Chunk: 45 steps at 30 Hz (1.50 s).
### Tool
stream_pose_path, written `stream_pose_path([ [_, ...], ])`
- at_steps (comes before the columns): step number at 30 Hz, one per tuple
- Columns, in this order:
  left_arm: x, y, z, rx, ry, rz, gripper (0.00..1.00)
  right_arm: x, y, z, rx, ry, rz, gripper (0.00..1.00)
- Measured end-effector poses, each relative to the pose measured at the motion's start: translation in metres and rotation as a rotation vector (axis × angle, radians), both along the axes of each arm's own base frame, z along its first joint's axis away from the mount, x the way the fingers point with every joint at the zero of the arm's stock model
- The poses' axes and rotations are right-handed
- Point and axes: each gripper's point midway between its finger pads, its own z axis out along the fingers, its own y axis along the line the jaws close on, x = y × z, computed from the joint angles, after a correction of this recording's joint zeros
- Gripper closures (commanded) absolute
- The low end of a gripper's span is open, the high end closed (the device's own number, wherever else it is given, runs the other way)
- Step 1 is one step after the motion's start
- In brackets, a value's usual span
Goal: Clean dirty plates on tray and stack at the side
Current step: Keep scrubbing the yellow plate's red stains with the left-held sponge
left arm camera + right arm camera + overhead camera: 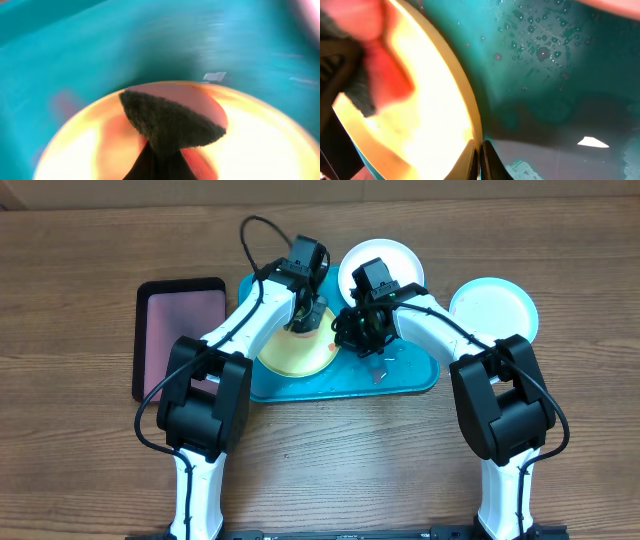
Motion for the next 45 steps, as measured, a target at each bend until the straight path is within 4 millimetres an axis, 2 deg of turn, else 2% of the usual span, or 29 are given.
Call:
stream_pose_path([
  [4,-0.013,0.045,0.002,0.167,0.003,0.228,0.96,0.000,0.000,0.000,0.002,0.000,0.000,0.96],
  [7,-0.026,0.061,0.004,0.240,0.027,0.286,0.96,0.000,0.001,0.000,0.003,0.000,0.001,0.96],
  [10,-0.038,0.066,0.003,0.269,0.074,0.283,0.96,-0.001,0.001,0.000,0.003,0.001,0.003,0.96],
  [14,-0.049,0.043,-0.008,0.163,0.188,0.117,0.96,-0.001,0.001,0.000,0.001,0.003,0.003,0.96],
  [17,-0.061,0.014,-0.014,0.008,0.286,-0.080,0.96,-0.002,0.000,0.000,-0.001,0.005,0.003,0.96],
  [21,-0.072,-0.027,-0.010,-0.206,0.330,-0.285,0.96,-0.002,0.000,0.000,0.000,0.007,0.003,0.96],
  [25,-0.066,-0.061,-0.002,-0.330,0.272,-0.416,0.96,-0.002,0.000,0.000,-0.002,0.007,0.003,0.96],
  [29,-0.049,-0.067,0.001,-0.336,0.196,-0.416,0.96,0.000,-0.001,0.000,-0.001,0.004,-0.003,0.96],
  [32,-0.029,-0.052,-0.002,-0.249,0.131,-0.303,0.96,0.000,-0.001,0.000,0.000,0.003,-0.003,0.96],
  [35,-0.015,-0.020,-0.004,-0.095,0.078,-0.103,0.96,0.000,-0.001,0.000,0.000,0.003,-0.001,0.96],
  [38,-0.018,0.021,-0.003,0.081,0.064,0.094,0.96,-0.001,0.000,0.000,0.000,0.003,0.004,0.96],
  [39,-0.021,0.028,0.001,0.114,0.068,0.123,0.96,-0.001,0.000,0.000,-0.001,0.000,0.011,0.96],
  [40,-0.026,0.035,0.006,0.150,0.092,0.147,0.96,-0.001,0.000,0.000,-0.003,-0.003,0.018,0.96],
  [42,-0.024,0.040,0.024,0.175,0.094,0.177,0.96,-0.003,-0.001,-0.001,-0.009,-0.003,0.028,0.96],
  [45,-0.005,0.035,0.067,0.129,0.035,0.208,0.96,-0.002,-0.004,-0.002,-0.024,-0.016,0.045,0.96],
])
